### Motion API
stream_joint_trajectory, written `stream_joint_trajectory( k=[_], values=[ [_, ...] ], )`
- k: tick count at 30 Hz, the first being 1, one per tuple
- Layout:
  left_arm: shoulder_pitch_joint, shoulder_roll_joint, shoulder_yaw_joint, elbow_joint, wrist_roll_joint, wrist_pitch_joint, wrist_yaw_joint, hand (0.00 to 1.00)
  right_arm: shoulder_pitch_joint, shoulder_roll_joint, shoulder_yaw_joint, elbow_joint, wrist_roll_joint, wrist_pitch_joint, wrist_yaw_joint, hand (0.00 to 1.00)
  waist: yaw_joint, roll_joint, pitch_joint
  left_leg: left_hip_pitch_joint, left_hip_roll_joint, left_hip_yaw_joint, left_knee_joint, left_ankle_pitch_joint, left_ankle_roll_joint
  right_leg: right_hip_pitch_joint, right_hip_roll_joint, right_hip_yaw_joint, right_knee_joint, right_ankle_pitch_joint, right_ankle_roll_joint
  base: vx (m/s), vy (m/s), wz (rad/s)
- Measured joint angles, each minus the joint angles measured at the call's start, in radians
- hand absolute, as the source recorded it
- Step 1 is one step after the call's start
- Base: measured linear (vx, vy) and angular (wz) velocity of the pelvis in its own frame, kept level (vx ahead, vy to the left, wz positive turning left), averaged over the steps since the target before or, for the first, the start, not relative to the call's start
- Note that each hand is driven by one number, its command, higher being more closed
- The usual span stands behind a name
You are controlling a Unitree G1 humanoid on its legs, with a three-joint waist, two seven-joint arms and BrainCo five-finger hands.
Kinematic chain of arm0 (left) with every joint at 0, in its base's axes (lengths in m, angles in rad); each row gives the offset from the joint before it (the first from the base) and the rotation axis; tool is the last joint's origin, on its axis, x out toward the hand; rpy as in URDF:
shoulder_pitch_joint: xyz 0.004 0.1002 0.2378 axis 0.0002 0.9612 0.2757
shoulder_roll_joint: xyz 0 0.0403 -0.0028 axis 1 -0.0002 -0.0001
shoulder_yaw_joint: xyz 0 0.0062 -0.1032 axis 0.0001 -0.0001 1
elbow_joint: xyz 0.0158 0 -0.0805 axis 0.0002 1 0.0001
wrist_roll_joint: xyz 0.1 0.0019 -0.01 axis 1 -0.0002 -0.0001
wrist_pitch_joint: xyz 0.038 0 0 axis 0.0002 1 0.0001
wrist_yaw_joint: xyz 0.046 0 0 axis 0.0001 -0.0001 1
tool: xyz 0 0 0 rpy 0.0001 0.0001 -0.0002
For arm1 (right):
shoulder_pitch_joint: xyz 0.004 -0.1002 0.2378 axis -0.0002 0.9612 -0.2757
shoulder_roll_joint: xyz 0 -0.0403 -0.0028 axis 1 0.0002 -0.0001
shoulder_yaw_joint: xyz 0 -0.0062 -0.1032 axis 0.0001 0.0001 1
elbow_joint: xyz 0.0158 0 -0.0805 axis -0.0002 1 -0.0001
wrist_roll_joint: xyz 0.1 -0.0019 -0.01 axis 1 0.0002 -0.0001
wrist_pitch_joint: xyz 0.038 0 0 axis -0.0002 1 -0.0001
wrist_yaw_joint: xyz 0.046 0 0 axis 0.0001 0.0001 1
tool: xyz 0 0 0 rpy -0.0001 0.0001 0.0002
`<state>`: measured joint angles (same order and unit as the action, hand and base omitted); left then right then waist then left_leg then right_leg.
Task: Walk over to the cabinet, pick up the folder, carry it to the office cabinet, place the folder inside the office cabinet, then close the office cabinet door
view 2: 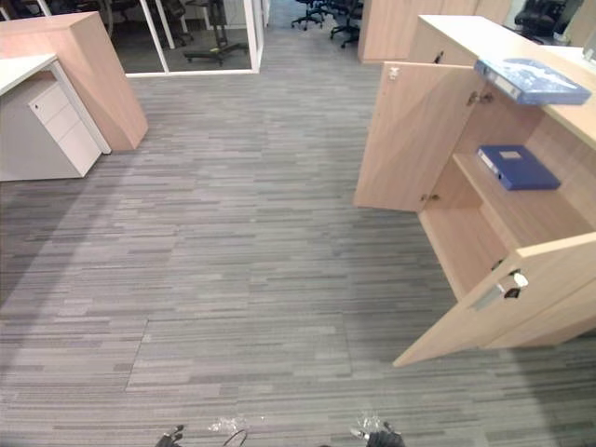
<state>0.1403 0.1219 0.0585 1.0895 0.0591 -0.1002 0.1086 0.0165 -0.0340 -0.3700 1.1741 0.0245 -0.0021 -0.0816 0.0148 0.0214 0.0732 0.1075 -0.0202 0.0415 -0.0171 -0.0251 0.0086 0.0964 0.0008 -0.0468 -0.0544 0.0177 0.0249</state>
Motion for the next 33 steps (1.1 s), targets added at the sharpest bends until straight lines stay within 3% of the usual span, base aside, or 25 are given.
stream_joint_trajectory(
  k=[14, 33],
  values=[
    [0.006, 0.001, 0.006, 0.000, -0.078, -0.005, -0.017, 0.00, -0.001, 0.000, 0.000, 0.000, -0.001, 0.000, 0.001, 0.00, 0.004, -0.001, 0.004, 0.004, -0.001, 0.000, -0.013, 0.002, 0.002, 0.004, 0.000, -0.003, -0.003, 0.001, -0.001, 0.00, 0.000, 0.00],
    [-0.005, 0.018, -0.079, -0.041, 0.030, -0.023, 0.009, 0.00, -0.001, 0.001, 0.002, 0.000, 0.033, -0.001, -0.013, 0.00, 0.003, -0.004, 0.008, 0.001, -0.001, 0.004, -0.034, 0.006, 0.002, -0.009, 0.001, -0.003, -0.016, 0.001, -0.001, 0.00, 0.000, 0.00]
  ],
)
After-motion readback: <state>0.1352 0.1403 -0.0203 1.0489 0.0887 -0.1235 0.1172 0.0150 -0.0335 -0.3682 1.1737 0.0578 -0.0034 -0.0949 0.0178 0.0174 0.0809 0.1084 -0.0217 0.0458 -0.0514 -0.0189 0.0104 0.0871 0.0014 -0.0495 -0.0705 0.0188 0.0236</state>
